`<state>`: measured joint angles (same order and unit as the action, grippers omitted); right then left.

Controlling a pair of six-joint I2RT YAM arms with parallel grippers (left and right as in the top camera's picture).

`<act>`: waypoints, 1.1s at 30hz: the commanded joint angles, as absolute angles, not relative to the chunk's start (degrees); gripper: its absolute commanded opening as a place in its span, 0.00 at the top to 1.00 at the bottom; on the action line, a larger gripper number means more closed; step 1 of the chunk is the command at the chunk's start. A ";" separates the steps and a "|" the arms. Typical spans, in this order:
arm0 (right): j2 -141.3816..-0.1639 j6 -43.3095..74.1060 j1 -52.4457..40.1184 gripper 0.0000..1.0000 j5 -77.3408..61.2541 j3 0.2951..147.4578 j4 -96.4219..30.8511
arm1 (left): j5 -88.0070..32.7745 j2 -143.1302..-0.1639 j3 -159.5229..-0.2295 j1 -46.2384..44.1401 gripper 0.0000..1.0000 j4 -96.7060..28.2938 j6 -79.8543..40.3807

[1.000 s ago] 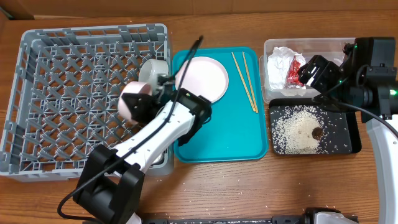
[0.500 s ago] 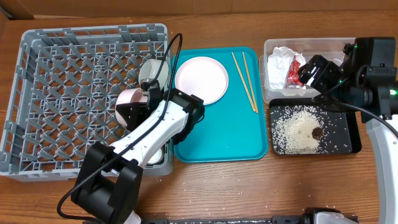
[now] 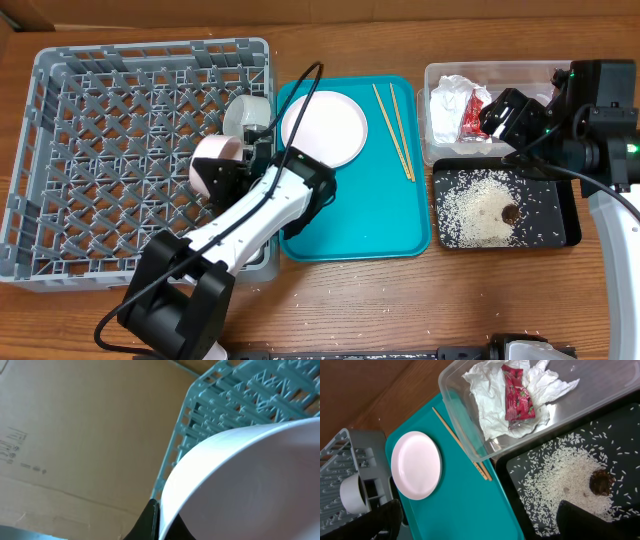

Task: Sort waste into correct bins and load items into the dishwasher
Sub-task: 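Lower the pink bowl into the dish rack and open left gripper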

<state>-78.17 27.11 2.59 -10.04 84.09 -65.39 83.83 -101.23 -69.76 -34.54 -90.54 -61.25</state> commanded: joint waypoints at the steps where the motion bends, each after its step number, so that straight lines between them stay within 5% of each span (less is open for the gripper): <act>1: -78.15 26.94 2.70 0.00 -9.43 84.55 -65.06 | 86.15 -101.25 -69.45 -34.48 0.96 -89.03 -61.49; 24: -78.15 26.94 2.70 0.00 -9.43 84.55 -65.06 | 84.58 -110.59 -69.47 -33.45 0.95 -94.17 -60.62; 29: -78.13 26.94 2.70 0.00 -9.43 84.55 -65.06 | 82.00 -110.59 -69.47 -36.56 0.74 -94.50 -60.66; 33: -78.15 26.94 2.70 0.00 -9.43 84.55 -65.06 | 81.10 -110.59 -69.47 -38.35 0.46 -94.17 -61.73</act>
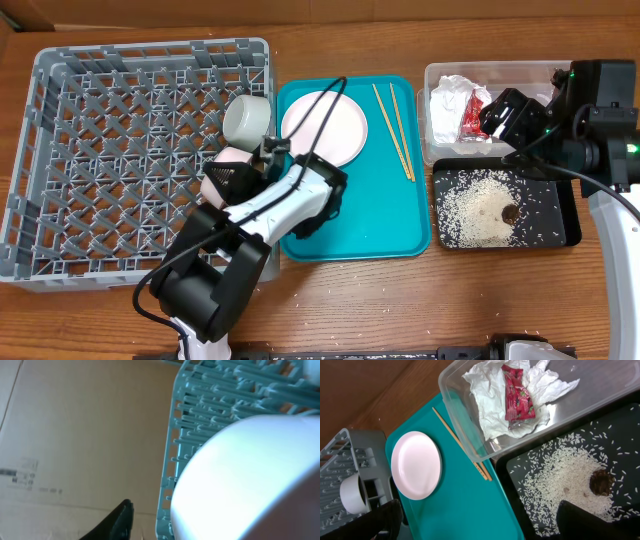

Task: Sort waste into correct bins and load items into the dishwasher
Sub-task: 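Lower the pink bowl into the dish rack and open left gripper, then reach left gripper to the white plate on the teal tray and grasp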

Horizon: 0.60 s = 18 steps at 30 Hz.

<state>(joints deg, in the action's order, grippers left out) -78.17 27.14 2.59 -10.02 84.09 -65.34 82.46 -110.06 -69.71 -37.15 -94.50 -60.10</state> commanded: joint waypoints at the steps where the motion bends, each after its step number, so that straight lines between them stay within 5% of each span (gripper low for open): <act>1: -78.15 26.94 2.70 0.00 -9.43 84.55 -65.06 | 80.79 -110.59 -69.47 -38.41 0.40 -94.17 -62.89; 10: -78.15 26.94 2.70 0.00 -9.43 84.55 -65.06 | 72.07 -110.59 -72.38 -38.46 0.05 -92.82 -69.45; 18: -78.15 26.94 2.70 0.00 -9.45 84.55 -65.06 | 58.26 -110.56 -83.22 -38.46 0.00 -90.28 -62.52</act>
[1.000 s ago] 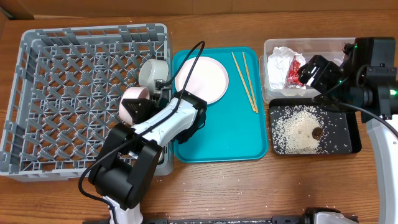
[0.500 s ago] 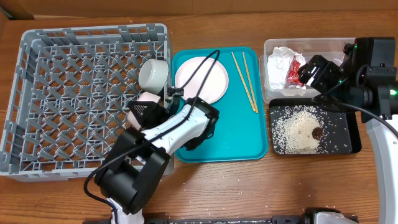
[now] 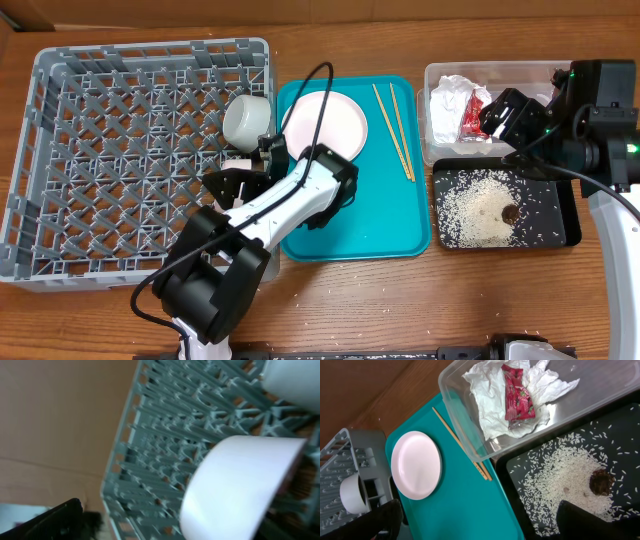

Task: Sort waste into correct bins and load items into the dishwasher
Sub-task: 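Reach left gripper to the white plate on the teal tray and grasp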

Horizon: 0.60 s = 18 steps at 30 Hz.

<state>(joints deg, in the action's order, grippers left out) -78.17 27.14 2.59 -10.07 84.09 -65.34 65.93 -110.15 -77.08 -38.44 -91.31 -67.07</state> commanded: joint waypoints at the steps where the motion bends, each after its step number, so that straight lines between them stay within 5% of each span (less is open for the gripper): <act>1: -78.15 26.94 2.70 0.00 -9.43 84.55 -65.06 | 56.53 -110.56 -84.84 -38.46 0.00 -89.56 -59.83; 10: -78.13 26.94 2.70 0.00 -9.43 84.55 -65.06 | 18.11 -110.52 -106.87 -38.33 0.09 -73.36 -23.64; 18: -78.15 26.94 2.70 0.00 -9.43 84.55 -65.06 | -0.93 -112.03 -109.95 -36.56 0.27 -61.71 -23.83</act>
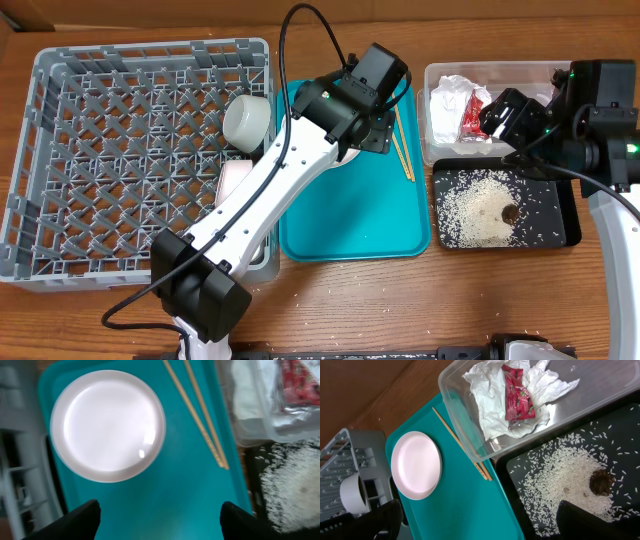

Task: Sort waste into correct bins and load items into the dishwasher
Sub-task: 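Reach left gripper to the white plate on the teal tray and grasp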

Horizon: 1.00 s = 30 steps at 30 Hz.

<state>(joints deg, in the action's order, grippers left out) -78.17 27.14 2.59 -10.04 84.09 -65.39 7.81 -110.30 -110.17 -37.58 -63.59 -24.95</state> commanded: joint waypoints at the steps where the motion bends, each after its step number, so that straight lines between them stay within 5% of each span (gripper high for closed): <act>1: -78.15 26.94 2.70 0.00 -9.45 84.55 -65.06 | -0.95 -112.55 -109.60 -36.58 0.36 -61.39 -25.36; 3: -78.15 26.94 2.70 0.00 -9.43 84.55 -65.06 | 1.72 -114.91 -108.14 -36.49 0.48 -60.58 -33.61; 9: -78.15 26.94 2.70 0.00 -9.43 84.55 -65.06 | 6.15 -124.86 -107.44 -36.25 0.43 -57.10 -48.80; 22: -78.15 26.94 2.70 0.00 -9.43 84.55 -65.06 | 9.17 -132.03 -107.44 -36.01 0.57 -51.11 -46.17; 30: -78.15 26.94 2.70 0.00 -9.43 84.55 -65.06 | 0.30 -132.05 -107.44 -39.11 0.60 -51.07 -45.17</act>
<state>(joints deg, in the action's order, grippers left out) -78.17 27.11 2.59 -10.04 84.09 -65.34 3.25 -131.63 -107.39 -36.84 -51.20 -47.16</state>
